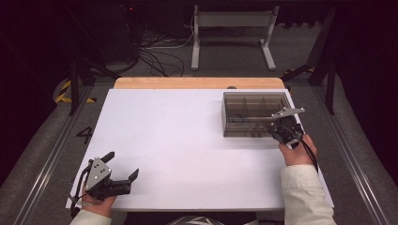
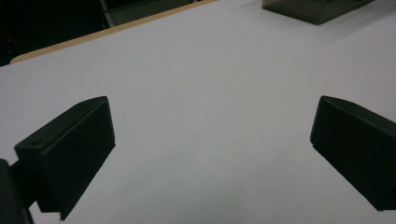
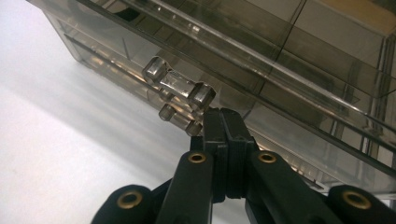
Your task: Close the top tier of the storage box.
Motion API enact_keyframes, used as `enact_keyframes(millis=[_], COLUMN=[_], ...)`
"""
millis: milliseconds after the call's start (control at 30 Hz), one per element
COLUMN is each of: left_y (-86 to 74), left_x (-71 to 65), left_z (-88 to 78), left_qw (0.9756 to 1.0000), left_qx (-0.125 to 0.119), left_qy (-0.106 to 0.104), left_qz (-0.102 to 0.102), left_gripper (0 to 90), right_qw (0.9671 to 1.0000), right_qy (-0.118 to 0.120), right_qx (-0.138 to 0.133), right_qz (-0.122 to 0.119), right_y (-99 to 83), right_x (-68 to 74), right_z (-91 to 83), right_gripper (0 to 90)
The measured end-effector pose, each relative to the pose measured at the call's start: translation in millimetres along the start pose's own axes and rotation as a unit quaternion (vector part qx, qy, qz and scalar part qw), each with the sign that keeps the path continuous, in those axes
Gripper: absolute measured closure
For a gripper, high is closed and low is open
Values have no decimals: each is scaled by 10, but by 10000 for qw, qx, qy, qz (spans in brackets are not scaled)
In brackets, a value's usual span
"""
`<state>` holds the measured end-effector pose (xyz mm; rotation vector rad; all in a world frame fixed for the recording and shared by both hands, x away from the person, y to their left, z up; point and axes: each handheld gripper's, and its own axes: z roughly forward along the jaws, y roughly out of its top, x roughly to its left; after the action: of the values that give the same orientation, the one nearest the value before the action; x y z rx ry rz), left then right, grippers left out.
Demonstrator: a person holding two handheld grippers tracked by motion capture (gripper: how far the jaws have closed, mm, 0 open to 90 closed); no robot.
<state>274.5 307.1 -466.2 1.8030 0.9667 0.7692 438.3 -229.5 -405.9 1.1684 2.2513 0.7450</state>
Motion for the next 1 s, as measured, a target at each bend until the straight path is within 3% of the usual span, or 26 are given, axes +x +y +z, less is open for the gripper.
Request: enact_keyframes(millis=[600,1000], left_y=[-12,-11], left_x=[6,6], left_z=[-29,-22], left_qw=[10000,10000], left_qx=[5,-4], left_qy=[68,66], left_qz=[-9,-32], left_gripper=[6,6], right_qw=[9999,9997], right_qy=[-127,-116], right_qx=[-76,-203], right_qz=[86,44], right_y=[23,40], right_x=[-16,1], right_z=[38,-99], right_gripper=[896,887])
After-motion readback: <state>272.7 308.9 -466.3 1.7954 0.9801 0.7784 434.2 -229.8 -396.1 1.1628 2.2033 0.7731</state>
